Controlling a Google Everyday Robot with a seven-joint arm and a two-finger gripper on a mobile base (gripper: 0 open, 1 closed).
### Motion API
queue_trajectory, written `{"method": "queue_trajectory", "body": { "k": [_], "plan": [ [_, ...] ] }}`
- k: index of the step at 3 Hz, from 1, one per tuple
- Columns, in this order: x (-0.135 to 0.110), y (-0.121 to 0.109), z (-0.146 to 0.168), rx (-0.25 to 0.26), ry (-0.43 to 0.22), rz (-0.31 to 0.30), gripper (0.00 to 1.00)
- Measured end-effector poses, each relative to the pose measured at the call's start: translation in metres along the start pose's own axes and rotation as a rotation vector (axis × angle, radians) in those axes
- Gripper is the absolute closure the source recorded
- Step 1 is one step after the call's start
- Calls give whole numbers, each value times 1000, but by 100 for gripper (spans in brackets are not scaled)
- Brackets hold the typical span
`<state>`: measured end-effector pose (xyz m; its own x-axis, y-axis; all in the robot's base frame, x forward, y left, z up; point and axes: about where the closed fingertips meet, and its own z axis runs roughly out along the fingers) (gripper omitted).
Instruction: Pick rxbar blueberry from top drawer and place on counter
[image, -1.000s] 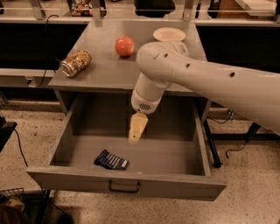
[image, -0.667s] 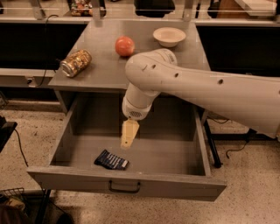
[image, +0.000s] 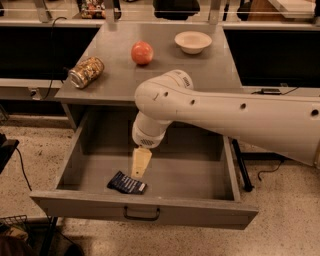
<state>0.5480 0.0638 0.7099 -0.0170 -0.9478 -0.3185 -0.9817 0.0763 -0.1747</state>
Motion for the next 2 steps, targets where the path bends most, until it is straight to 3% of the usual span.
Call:
{"method": "queue_trajectory", "body": {
  "k": [2],
  "plan": [
    [-10, -9, 16, 34, -41, 7, 0]
  ]
}}
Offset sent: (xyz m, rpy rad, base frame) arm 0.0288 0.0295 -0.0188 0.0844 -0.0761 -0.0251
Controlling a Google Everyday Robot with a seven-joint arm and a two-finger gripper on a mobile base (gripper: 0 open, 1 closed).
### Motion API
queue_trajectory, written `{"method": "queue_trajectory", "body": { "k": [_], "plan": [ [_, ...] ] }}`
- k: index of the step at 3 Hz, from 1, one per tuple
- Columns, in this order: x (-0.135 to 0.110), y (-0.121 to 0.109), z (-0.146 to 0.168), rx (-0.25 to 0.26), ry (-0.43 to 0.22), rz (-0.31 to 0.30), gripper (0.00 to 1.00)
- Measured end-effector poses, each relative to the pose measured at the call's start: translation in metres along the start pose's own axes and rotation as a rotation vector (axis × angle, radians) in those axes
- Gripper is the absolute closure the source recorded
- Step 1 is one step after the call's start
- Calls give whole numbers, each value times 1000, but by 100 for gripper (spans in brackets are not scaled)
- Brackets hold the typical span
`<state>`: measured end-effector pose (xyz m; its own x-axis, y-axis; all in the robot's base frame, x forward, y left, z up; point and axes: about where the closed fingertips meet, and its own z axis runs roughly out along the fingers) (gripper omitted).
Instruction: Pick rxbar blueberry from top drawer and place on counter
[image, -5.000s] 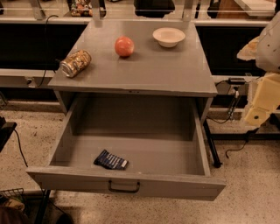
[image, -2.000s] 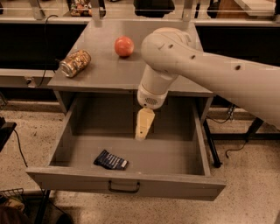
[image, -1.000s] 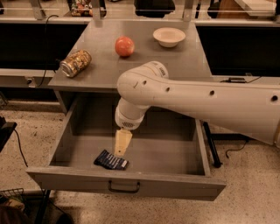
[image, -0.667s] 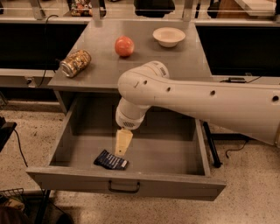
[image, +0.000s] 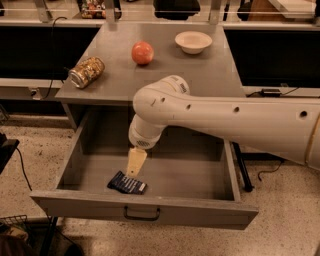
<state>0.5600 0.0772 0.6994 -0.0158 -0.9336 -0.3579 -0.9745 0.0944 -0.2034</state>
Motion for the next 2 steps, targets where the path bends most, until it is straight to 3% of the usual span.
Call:
{"method": "queue_trajectory", "body": {
  "k": [1, 2],
  "plan": [
    [-17, -1, 34, 66, -63, 48, 0],
    [-19, -2, 35, 70, -69, 52, 0]
  ]
}}
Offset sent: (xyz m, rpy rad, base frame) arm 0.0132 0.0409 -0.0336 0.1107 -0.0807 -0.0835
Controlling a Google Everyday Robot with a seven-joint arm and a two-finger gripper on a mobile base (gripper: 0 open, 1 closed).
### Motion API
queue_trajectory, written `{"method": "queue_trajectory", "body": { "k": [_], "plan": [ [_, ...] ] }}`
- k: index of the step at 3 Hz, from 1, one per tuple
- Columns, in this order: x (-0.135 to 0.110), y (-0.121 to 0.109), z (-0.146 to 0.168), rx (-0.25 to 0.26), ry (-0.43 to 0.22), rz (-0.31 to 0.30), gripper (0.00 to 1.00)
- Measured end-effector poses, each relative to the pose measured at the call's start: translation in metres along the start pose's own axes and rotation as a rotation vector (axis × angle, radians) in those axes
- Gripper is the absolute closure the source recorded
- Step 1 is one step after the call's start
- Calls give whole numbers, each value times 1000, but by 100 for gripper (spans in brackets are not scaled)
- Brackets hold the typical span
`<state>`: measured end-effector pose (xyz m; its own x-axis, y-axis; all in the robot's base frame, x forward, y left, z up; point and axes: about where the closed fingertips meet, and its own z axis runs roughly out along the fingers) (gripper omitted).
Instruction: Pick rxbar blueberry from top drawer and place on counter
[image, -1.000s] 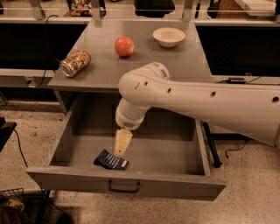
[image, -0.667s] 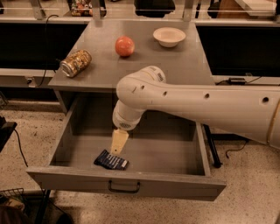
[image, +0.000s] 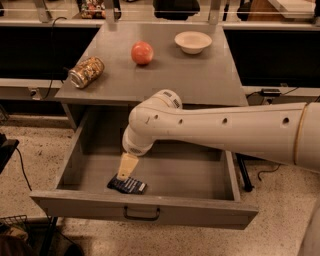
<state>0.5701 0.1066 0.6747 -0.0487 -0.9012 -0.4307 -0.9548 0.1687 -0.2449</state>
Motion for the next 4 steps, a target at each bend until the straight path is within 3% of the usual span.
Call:
{"method": "queue_trajectory", "body": {
  "k": [1, 2, 4],
  "plan": [
    [2, 8, 12, -23, -16, 29, 0],
    [7, 28, 46, -72, -17, 51, 0],
    [0, 55, 58, -142, -23, 83, 0]
  ]
}}
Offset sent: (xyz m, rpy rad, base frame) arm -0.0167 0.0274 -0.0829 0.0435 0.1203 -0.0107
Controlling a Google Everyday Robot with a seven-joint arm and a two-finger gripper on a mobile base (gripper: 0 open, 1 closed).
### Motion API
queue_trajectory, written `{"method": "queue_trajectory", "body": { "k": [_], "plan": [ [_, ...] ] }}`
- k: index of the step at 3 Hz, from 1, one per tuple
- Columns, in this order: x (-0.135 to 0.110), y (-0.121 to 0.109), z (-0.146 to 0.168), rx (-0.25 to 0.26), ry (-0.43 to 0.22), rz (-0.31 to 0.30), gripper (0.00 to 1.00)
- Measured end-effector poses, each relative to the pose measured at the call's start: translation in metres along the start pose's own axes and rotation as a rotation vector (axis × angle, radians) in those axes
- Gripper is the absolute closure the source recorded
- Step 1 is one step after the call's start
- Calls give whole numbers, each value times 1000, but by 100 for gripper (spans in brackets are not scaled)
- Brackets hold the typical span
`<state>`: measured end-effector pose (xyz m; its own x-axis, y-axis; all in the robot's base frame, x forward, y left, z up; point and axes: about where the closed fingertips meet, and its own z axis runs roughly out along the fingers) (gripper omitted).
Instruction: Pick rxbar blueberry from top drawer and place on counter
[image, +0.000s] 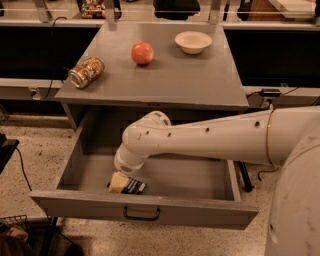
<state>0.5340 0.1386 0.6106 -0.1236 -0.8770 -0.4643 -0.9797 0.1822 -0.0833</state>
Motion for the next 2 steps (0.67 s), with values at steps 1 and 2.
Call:
{"method": "queue_trajectory", "body": {
  "k": [1, 2],
  "plan": [
    [-6, 8, 9, -33, -19, 8, 0],
    [-10, 13, 20, -49, -32, 0, 0]
  ]
}}
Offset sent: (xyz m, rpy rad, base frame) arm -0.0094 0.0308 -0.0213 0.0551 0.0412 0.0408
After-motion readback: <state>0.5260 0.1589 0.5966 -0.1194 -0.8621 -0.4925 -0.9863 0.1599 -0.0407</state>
